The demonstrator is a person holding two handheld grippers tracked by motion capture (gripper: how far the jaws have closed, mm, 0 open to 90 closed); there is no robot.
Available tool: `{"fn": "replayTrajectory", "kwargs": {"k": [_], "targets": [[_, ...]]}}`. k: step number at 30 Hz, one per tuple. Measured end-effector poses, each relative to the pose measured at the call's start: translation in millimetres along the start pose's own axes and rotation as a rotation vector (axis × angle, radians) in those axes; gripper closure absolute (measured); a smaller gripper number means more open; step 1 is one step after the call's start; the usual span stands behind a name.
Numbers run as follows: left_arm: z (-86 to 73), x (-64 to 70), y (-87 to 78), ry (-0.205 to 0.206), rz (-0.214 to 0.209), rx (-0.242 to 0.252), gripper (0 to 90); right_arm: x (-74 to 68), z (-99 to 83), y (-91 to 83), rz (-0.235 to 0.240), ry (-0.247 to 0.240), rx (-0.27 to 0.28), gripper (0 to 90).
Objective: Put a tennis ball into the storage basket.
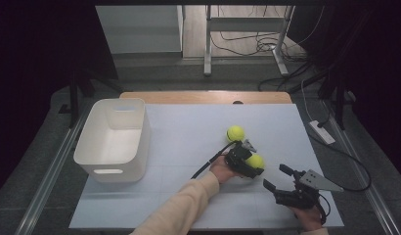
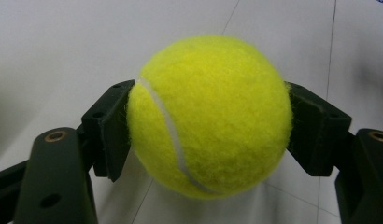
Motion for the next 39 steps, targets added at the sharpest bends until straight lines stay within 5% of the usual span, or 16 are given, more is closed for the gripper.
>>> {"fn": "replayTrajectory", "kwargs": {"k": [17,39], "targets": [[11.9,-4.8,-37.7,-0.036,0.016,0.069,26.6,0.5,-0.4,0.2,-0.007,0.006,-0.003,14.0],[15.3,-8.8,-76.0,-0.035,0.053,0.139,26.5,-0.4,-2.2,3.5,-0.008,0.009,-0.016,14.0]]}}
Point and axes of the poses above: each handheld gripper's, and its own axes: y roughly forward along the jaws, z roughly out of its top, x roughly to its right, the point moved 8 cm from there along y, roughly forward along the jaws, and after that the axes turned 12 degrees about x, right-handed, at the moved point
